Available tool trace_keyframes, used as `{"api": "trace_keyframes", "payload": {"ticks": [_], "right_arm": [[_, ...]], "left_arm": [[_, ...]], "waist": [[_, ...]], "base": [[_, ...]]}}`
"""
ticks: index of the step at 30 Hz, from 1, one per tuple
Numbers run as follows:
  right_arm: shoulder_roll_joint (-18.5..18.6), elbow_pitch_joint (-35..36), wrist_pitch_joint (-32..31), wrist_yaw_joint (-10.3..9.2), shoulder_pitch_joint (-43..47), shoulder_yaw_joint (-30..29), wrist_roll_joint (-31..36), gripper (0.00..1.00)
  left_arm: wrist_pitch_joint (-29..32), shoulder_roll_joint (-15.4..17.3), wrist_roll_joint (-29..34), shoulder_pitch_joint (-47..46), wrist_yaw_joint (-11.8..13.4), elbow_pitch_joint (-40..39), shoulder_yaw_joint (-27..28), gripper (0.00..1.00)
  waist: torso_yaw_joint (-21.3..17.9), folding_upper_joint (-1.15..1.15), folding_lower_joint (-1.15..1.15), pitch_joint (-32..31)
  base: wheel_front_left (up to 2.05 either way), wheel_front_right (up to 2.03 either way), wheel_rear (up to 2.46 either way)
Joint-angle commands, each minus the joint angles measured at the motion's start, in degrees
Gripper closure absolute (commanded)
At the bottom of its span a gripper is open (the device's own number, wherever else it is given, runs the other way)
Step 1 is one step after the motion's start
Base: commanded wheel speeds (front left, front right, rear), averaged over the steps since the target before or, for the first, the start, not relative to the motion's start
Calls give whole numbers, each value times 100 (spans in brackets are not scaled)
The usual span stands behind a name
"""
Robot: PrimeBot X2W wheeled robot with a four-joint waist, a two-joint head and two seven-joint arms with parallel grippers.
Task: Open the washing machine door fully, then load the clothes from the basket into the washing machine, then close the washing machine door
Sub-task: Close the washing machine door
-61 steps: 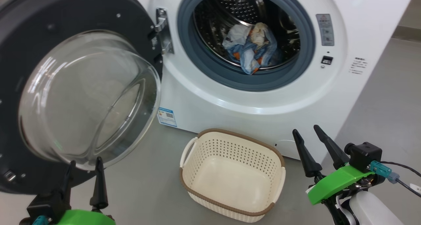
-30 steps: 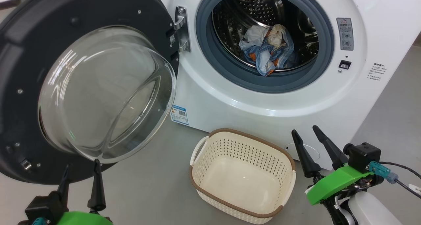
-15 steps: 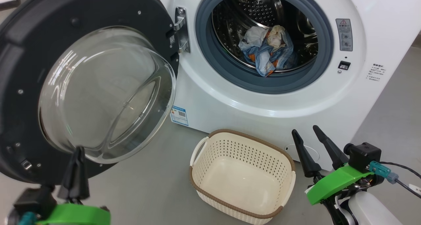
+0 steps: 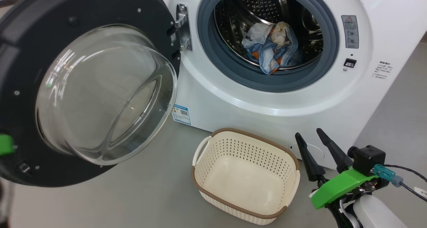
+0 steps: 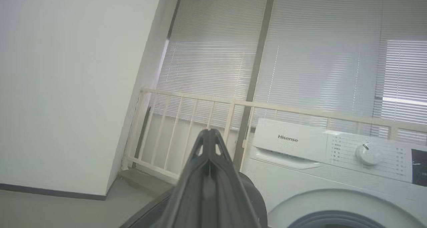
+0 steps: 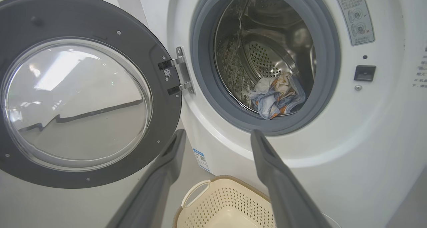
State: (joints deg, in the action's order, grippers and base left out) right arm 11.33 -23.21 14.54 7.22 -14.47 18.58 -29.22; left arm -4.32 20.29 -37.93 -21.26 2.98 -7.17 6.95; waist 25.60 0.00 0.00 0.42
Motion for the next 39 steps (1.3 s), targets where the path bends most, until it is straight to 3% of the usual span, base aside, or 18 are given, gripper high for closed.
{"api": "trace_keyframes", "payload": {"ticks": [1,9,13,18,29,39], "right_arm": [[64,122,46,26,-45,124,-69,0],[158,86,46,26,-117,186,-91,0],[217,91,46,26,-158,219,-100,0],[253,88,46,26,-221,320,-107,0],[378,27,46,26,-335,404,-133,0],[363,1,46,26,-289,391,-151,0]], "left_arm": [[42,288,-144,-293,-29,-59,329,100],[361,586,-1488,-891,-223,1156,1401,100],[675,763,-2249,-1255,-399,2264,1870,100],[961,1040,-2763,-1545,-575,3656,2223,100],[1365,1380,-3360,-1754,-830,5592,2655,100],[2342,1478,-3678,-1880,-1017,6159,2500,100]], "waist": [[-53,0,0,38],[-257,0,0,160],[-319,0,0,237],[-418,0,0,340],[-677,0,0,432],[-688,0,0,362]], "base": [[0,0,0],[0,0,0],[0,0,0],[0,0,0],[0,0,0],[0,0,0]]}}
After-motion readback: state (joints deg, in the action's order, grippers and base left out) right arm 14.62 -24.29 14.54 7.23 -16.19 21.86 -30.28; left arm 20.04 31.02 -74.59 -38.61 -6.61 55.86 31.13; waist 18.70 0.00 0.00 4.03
